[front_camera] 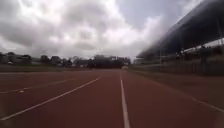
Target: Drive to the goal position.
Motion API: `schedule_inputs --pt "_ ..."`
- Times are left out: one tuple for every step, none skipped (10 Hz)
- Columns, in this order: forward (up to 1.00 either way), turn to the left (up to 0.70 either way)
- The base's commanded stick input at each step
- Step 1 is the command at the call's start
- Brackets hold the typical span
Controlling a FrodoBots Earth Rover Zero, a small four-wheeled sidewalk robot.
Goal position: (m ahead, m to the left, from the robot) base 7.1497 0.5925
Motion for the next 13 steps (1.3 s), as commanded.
schedule_inputs --pt "0.7 0.0" --pt "0.7 0.0" --pt "0.7 0.0" --pt "0.7 0.0" --pt "0.7 0.0" --pt "0.7 0.0" --pt "0.7 0.0" --pt "0.7 0.0" --pt "0.7 0.0" --pt "0.7 0.0" --pt "0.7 0.0" --pt "0.7 0.0" --pt "0.7 0.0"
